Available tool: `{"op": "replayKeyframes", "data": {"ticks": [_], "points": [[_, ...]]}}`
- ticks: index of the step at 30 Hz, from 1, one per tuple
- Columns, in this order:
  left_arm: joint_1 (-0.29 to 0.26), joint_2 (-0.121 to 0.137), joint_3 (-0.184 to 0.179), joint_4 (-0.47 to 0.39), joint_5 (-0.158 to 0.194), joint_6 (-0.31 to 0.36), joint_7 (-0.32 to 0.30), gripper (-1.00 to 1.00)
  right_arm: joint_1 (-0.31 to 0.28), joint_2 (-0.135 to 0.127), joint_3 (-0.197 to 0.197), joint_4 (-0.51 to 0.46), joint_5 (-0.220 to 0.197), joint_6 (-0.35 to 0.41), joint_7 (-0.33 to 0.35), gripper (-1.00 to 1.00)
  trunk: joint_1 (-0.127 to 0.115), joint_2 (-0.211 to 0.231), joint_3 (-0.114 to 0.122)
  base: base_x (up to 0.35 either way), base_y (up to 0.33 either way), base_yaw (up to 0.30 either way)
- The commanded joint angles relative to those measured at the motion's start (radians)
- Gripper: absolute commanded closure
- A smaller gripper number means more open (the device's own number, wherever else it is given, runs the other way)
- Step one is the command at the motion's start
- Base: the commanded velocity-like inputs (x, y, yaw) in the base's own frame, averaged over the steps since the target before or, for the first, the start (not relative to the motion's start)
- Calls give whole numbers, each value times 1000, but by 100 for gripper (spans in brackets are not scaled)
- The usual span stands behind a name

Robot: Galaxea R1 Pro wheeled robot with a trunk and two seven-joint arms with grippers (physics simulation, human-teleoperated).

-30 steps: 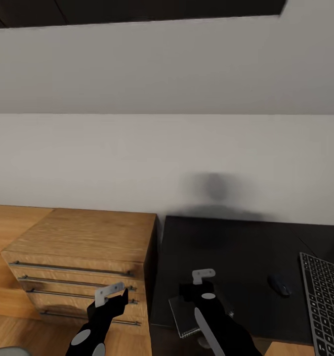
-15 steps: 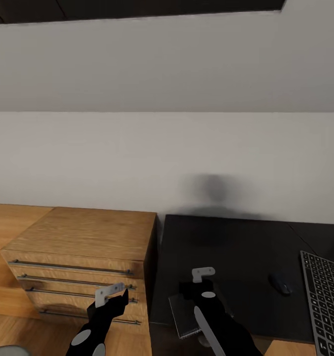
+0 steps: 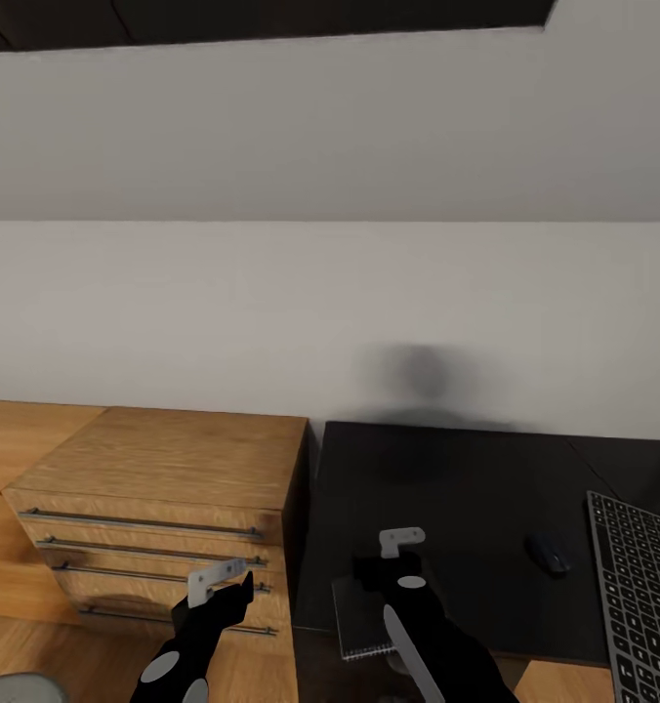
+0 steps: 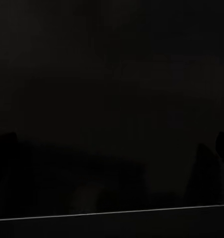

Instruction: In the bedroom, organize the workspace by keeping the computer under the desk, ensuring the monitor is on the desk, placing the keyboard on the desk next to the monitor, placing the mouse on the desk next to the keyboard, moving the folder from the swivel chair onto the desk next to the mouse, stacking the notebook on top of the folder with the pen on top of the notebook, and positioning the swivel chair next to the desk.

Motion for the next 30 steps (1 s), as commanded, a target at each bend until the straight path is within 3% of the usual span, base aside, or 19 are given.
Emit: {"op": "replayKeyframes", "data": {"ticks": [1, 20, 22, 23, 30], "points": [[-1, 0, -1, -1, 9, 3, 8, -100, 0, -1, 3, 34, -16, 9, -7, -100, 0, -1, -1, -11, -7, 0], [-1, -1, -1, 1, 9, 3, 8, -100, 0, -1, 4, 33, -12, 6, -8, -100, 0, -1, -1, -41, -1, 0], [0, -1, -1, 4, 9, 3, 8, -100, 0, -2, 4, 31, -12, 2, -8, -100, -8, 13, 5, -1, 0, 0], [-1, -2, -2, 9, 9, 3, 8, -100, 0, -2, 4, 30, -12, -42, -8, -100, -12, 20, 8, 0, 0, 0], [0, -3, -11, 12, 9, 3, 8, -100, 0, -2, 3, 20, -13, -69, -7, -100, -38, 69, 30, 0, 0, 0]]}}
